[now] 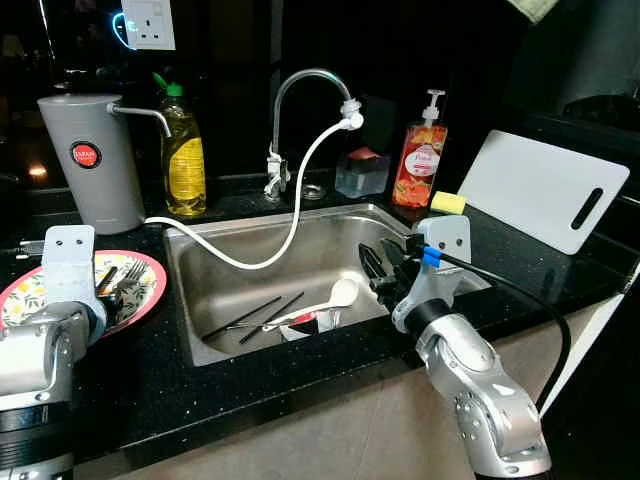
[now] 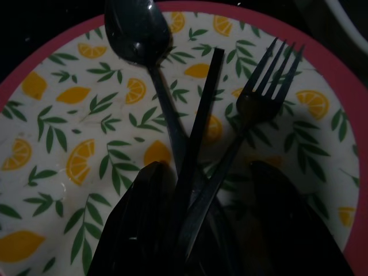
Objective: Kitchen organization
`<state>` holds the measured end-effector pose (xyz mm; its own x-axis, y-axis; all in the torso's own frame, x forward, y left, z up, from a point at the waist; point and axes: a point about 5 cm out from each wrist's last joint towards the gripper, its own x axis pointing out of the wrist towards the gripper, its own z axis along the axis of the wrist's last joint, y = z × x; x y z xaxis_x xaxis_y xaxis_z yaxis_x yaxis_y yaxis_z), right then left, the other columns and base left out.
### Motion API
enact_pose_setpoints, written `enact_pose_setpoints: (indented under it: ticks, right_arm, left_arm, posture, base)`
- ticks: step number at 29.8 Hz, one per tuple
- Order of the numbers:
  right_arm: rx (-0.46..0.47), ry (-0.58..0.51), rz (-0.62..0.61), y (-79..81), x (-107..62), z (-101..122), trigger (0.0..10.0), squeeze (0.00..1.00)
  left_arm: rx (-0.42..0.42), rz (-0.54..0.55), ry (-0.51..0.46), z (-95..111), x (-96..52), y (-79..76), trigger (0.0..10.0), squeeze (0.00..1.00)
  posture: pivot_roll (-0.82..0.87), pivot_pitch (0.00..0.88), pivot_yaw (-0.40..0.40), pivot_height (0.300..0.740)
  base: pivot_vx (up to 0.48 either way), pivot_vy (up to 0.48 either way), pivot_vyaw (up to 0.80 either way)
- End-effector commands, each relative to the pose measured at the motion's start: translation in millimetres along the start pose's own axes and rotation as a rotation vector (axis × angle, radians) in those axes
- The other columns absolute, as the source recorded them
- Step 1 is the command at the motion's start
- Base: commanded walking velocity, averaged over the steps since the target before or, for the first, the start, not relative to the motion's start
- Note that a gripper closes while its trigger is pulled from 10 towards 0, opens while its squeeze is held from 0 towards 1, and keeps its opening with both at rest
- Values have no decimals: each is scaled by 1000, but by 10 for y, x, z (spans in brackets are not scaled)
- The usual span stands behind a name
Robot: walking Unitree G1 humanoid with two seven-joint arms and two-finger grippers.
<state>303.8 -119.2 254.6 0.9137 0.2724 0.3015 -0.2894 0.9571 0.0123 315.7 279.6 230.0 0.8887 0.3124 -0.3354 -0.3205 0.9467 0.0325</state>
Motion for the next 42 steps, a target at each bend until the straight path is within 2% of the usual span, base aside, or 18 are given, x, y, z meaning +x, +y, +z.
enact_pose_setpoints:
  ticks: [1, 2, 3, 4, 5, 6, 7, 8, 14, 19, 20, 23, 24, 28, 33, 38, 39, 42]
  right_arm:
    - [1, 7, -16, -36, -10, -29, 10000, 0]
    - [1, 7, -16, -36, -10, -29, 10000, 0]
    - [1, 7, -16, -37, -11, -28, 10000, 0]
    - [1, 7, -16, -37, -12, -27, 10000, 0]
    - [1, 7, -16, -37, -12, -27, 10000, 0]
    - [1, 7, -17, -39, -12, -27, 10000, 0]
    - [1, 7, -17, -39, -11, -27, 10000, 0]
    - [1, 7, -17, -40, -11, -27, 10000, 0]
    - [2, 7, -15, -41, -11, -29, 10000, 0]
    - [3, 7, -15, -40, -10, -31, 10000, 0]
    - [2, 7, -15, -41, -9, -30, 10000, 0]
    - [2, 7, -15, -41, -9, -29, 10000, 0]
    - [3, 6, -15, -38, -8, -28, 10000, 0]
    - [4, 5, -15, -35, -8, -26, 10000, 0]
    - [5, 3, -17, -35, -8, -21, 10000, 0]
    - [22, -1, -21, -43, -7, -13, 10000, 0]
    - [55, -4, -30, -59, -6, -6, 10000, 0]
    - [99, -9, -39, -74, -4, 3, 10000, 0]
  left_arm:
    - [-30, -9, 44, -93, 20, -11, 8588, 0]
    - [-30, -9, 44, -93, 20, -11, 8588, 0]
    - [-38, -13, 50, -103, 26, -17, 5647, 0]
    - [-42, -15, 53, -110, 29, -21, 3765, 0]
    - [-44, -16, 55, -113, 31, -23, 3765, 0]
    - [-46, -19, 56, -114, 31, -26, 2902, 0]
    - [-48, -20, 56, -114, 31, -28, 2902, 0]
    - [-48, -20, 54, -112, 31, -28, 0, 0]
    - [-45, -12, 43, -99, 29, -28, 0, 0]
    - [-38, 11, -11, -24, 20, -14, 0, 0]
    - [-37, 1, -139, 152, -31, -33, 10000, 0]
    - [-40, -4, -185, 220, -58, -43, 10000, 0]
    - [-30, -20, -261, 339, -105, -67, 10000, 0]
    - [-11, -41, -309, 411, -135, -95, 10000, 0]
    - [14, -73, -307, 399, -136, -135, 10000, 0]
    - [99, -103, -329, 344, -139, -174, 10000, 0]
    - [139, -122, -361, 361, -164, -201, 10000, 0]
    - [170, -150, -404, 388, -197, -237, 10000, 0]
  posture:
    - [-51, 0, -38, 740]
    - [-51, 0, -38, 740]
    - [-51, 0, -38, 740]
    - [-51, 0, -38, 740]
    - [-51, 0, -38, 740]
    - [-52, 0, -39, 740]
    - [-52, 0, -39, 740]
    - [-52, 0, -39, 740]
    - [-52, 0, -39, 740]
    - [-52, 0, -40, 740]
    - [-54, 0, -40, 740]
    - [-54, 0, -40, 740]
    - [-53, 0, -38, 740]
    - [-55, 0, -38, 740]
    - [-55, 0, -38, 740]
    - [-56, 0, -37, 740]
    - [-56, 0, -38, 740]
    - [-56, 0, -38, 740]
  base:
    - [0, 0, 0]
    - [0, 0, 0]
    - [0, 0, 0]
    - [0, 0, 0]
    - [0, 0, 0]
    - [0, 0, 0]
    - [0, 0, 0]
    - [0, 0, 0]
    - [0, 0, 0]
    - [0, 0, 0]
    - [0, 0, 0]
    - [0, 0, 0]
    - [0, 0, 0]
    - [0, 0, 0]
    - [0, 0, 0]
    - [0, 0, 0]
    - [0, 0, 0]
    - [0, 0, 0]
